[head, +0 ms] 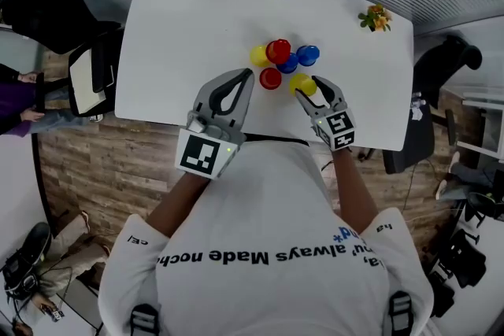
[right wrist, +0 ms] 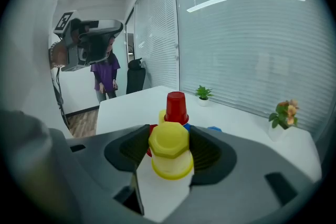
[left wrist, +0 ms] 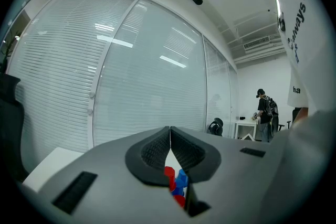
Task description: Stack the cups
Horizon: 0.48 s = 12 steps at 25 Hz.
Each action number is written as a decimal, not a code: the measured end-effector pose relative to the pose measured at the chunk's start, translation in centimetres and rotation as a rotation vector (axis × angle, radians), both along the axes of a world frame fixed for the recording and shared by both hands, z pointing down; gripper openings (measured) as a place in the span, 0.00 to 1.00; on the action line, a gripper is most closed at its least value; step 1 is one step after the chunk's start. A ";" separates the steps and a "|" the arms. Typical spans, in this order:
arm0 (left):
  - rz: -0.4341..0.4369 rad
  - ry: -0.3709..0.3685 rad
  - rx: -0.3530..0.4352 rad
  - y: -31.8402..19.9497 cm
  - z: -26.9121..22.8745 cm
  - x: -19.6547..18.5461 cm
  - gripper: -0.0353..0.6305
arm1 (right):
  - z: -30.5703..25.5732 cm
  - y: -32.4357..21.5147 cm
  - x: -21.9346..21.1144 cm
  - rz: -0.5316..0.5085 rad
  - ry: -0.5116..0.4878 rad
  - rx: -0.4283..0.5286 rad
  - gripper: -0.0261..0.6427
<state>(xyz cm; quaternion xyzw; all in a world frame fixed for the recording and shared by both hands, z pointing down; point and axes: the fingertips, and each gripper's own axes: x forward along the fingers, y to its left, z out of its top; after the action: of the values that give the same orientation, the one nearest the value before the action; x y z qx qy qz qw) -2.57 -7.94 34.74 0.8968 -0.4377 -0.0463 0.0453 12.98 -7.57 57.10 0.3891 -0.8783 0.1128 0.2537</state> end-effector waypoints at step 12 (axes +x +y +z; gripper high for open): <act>-0.013 -0.001 -0.005 -1.1 0.1 -0.3 0.08 | -2.0 -4.8 1.6 0.053 0.015 0.041 0.41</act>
<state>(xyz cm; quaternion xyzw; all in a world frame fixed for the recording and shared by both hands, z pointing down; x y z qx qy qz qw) -2.91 -9.05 34.85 0.8938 -0.4437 -0.0451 0.0471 14.56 -12.41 55.09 0.4183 -0.8679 0.0986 0.2491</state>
